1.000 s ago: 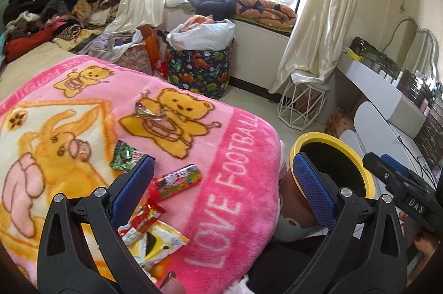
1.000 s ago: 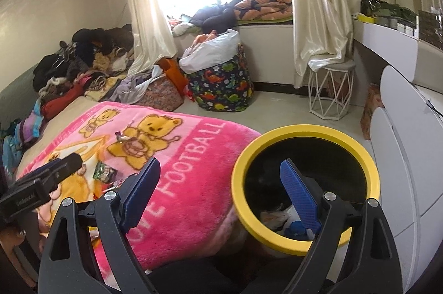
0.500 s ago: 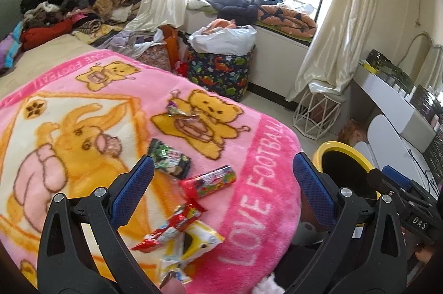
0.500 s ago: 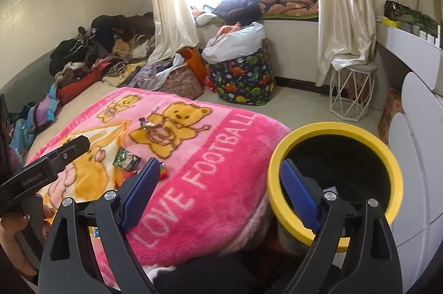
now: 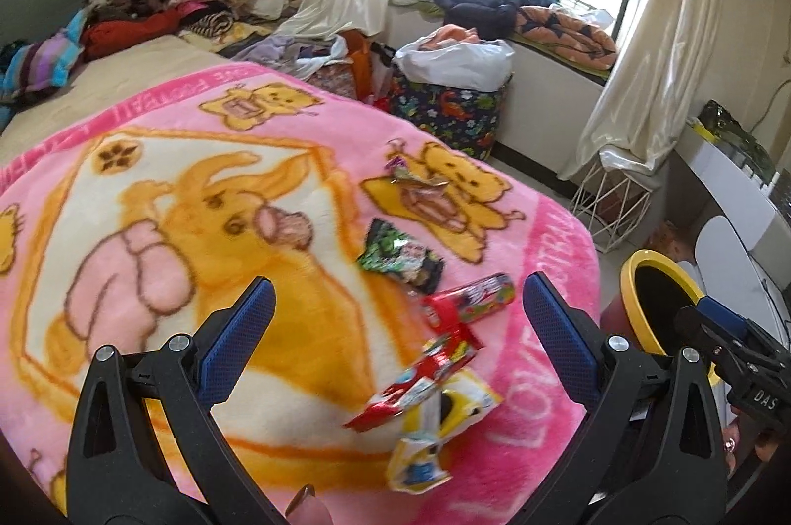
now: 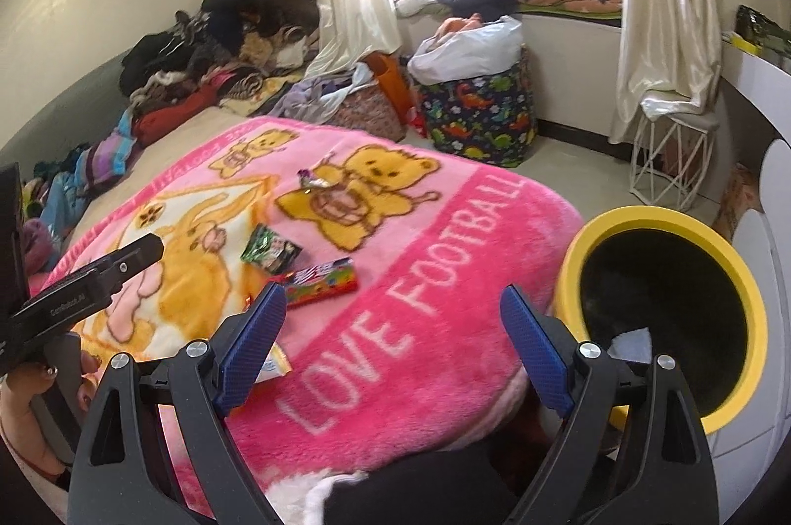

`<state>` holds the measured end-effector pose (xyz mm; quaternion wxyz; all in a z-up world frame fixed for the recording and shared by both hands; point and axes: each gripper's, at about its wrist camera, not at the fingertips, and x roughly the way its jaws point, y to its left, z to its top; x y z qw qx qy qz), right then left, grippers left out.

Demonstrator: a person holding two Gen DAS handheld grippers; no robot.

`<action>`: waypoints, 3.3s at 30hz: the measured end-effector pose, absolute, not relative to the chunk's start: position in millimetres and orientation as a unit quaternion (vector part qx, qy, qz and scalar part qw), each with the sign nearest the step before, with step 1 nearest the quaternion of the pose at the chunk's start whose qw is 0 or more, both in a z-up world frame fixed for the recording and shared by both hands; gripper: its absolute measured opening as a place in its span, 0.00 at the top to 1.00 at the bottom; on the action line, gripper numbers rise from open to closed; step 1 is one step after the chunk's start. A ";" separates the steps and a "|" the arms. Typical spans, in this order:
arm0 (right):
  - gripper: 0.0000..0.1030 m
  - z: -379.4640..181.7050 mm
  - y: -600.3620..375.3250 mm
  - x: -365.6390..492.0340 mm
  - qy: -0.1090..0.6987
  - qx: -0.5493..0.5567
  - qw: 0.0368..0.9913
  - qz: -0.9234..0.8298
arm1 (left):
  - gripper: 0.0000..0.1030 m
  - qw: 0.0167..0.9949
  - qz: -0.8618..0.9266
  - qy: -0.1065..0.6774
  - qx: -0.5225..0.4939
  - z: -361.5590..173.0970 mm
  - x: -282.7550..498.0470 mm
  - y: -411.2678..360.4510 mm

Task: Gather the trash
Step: 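Grasp the red snack wrapper with the left tool while the right tool grasps the white-yellow bag, then lift the red wrapper and white-yellow bag off the blanket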

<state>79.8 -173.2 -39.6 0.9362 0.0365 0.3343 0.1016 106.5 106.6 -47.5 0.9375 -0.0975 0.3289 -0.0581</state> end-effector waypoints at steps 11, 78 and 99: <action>0.17 -64.8 -124.2 87.9 0.381 0.012 0.913 0.142 | 0.21 0.919 -0.093 0.367 -0.112 -78.4 97.0 131.9; 0.85 -89.6 -109.7 118.2 0.426 0.076 0.877 0.208 | 0.92 0.889 -0.153 0.417 -0.112 -98.5 109.4 124.3; 0.86 -86.0 -163.3 105.9 0.421 0.105 0.884 0.172 | 0.92 0.900 -0.157 0.394 -0.099 -76.9 99.0 112.1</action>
